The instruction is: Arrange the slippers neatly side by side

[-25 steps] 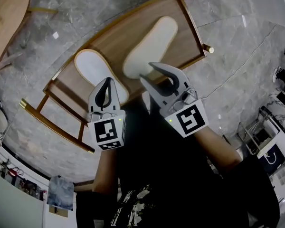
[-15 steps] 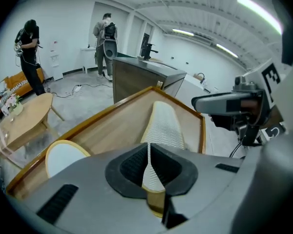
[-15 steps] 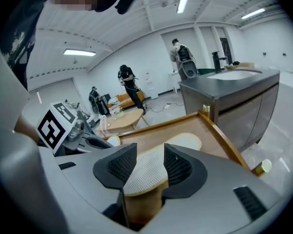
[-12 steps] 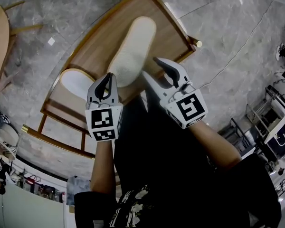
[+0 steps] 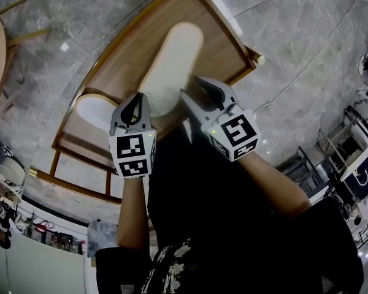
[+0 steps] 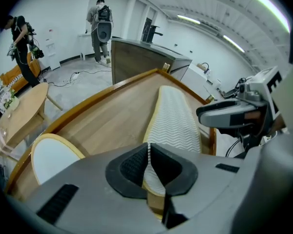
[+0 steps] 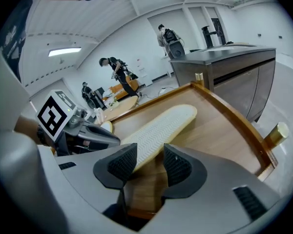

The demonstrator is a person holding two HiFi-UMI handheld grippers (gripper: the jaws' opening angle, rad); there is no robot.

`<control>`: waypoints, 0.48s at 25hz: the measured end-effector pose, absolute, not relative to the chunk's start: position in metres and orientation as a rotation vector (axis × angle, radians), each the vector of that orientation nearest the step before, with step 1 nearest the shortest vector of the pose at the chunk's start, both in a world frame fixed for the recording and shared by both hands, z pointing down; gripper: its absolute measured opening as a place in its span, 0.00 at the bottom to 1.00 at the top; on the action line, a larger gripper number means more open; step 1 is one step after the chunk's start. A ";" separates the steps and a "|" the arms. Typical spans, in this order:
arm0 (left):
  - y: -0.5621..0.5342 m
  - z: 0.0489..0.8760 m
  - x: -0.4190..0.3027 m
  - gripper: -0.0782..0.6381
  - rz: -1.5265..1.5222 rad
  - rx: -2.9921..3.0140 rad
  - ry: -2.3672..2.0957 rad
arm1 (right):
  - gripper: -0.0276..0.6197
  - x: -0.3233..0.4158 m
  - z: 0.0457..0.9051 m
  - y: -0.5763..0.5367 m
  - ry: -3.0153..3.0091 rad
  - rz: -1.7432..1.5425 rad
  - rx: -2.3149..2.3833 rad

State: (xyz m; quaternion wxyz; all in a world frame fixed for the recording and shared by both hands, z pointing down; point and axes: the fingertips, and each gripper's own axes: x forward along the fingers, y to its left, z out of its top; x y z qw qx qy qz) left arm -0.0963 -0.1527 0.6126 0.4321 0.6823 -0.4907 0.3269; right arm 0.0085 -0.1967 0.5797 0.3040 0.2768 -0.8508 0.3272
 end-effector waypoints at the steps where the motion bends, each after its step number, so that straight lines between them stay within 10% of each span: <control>1: -0.153 0.614 -0.096 0.12 0.818 1.697 -1.222 | 0.29 0.009 0.584 -0.195 -2.240 0.868 0.725; 12: -0.151 0.619 -0.097 0.12 0.783 1.675 -1.210 | 0.29 0.004 0.598 -0.190 -2.185 1.052 0.709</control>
